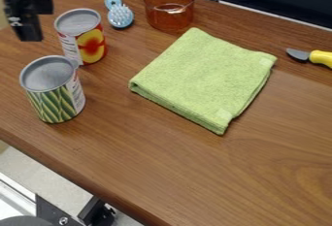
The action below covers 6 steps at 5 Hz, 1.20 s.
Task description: Push the tin to the bottom right side of the table
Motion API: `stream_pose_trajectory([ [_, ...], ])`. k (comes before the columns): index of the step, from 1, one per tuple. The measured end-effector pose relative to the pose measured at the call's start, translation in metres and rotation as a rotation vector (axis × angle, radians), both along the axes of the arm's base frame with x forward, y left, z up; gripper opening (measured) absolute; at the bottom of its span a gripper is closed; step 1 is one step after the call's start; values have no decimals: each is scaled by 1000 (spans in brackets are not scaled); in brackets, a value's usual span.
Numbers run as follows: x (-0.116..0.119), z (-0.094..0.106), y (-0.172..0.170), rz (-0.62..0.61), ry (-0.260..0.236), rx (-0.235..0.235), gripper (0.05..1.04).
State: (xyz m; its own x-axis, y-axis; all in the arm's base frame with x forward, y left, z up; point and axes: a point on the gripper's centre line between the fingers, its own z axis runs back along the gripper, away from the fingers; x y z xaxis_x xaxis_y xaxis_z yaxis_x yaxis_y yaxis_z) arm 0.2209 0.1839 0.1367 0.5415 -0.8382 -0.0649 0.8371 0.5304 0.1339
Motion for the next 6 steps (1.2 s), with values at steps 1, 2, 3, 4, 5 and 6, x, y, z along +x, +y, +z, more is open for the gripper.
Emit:
stream_pose_trajectory([
  [1, -11, -11, 23, -58, 1, 32, 995],
  [2, -20, -17, 35, -155, 14, 21, 995],
  [3, -29, -36, 34, -204, 44, 52, 995],
  [4, -35, -57, 22, -273, 80, 58, 995],
  [5, -41, -75, 7, -320, 98, 41, 995],
  [6, -39, -79, -7, -349, 112, 7, 995],
])
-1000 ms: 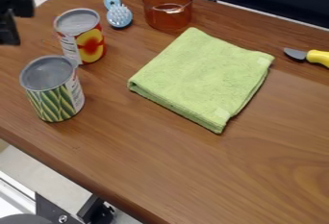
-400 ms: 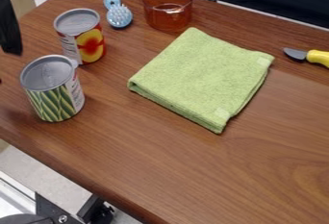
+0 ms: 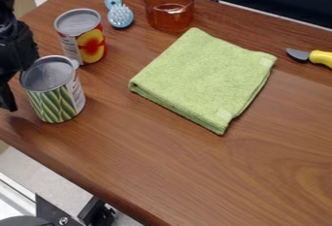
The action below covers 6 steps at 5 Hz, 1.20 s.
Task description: Push the tin to the bottom right side of the table
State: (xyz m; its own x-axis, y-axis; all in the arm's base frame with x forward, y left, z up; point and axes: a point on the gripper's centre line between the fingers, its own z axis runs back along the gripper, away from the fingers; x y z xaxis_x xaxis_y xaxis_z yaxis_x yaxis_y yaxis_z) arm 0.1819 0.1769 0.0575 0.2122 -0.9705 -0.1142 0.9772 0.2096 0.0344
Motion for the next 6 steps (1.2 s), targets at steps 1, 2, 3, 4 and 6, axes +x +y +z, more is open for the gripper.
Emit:
stream_pose_trajectory([
  [1, 3, 9, -22, -36, 16, -40, 995],
  [2, 10, 13, -41, -34, 14, -77, 995],
  [3, 11, 18, -67, -38, 26, -93, 995],
  [4, 8, 15, -88, -37, 24, -93, 995],
  [6, 8, 12, -137, -40, 47, -98, 995],
])
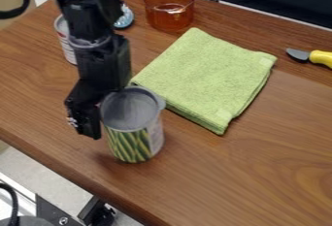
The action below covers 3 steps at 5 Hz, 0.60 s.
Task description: Push the tin to the bottom right side of the table
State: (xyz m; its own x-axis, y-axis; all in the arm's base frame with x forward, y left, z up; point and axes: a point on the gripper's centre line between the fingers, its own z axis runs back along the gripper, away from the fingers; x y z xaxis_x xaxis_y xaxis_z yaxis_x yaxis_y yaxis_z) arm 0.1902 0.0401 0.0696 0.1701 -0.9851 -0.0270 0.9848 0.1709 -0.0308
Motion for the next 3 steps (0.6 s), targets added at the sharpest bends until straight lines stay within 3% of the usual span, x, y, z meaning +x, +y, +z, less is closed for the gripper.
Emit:
stream_pose_trajectory([
  [3, -1, -2, -47, 5, 9, -18, 995],
])
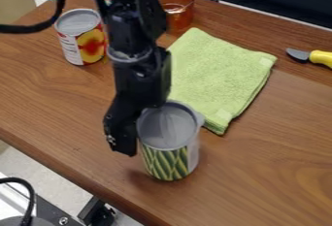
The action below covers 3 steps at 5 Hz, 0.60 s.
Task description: Push the tin to the bottom right side of the table
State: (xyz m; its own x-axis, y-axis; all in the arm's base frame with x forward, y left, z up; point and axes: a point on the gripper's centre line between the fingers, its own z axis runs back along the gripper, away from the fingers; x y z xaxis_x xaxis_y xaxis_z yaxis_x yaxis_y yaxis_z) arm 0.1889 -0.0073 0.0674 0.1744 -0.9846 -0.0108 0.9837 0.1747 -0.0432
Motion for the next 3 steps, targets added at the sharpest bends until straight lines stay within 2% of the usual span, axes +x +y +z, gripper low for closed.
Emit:
stream_pose_trajectory([
  [1, 0, -5, -11, 2, 19, -1, 995],
  [2, 2, 4, -17, 21, 39, -35, 995],
  [3, 8, 12, -11, 73, 36, -44, 995],
])
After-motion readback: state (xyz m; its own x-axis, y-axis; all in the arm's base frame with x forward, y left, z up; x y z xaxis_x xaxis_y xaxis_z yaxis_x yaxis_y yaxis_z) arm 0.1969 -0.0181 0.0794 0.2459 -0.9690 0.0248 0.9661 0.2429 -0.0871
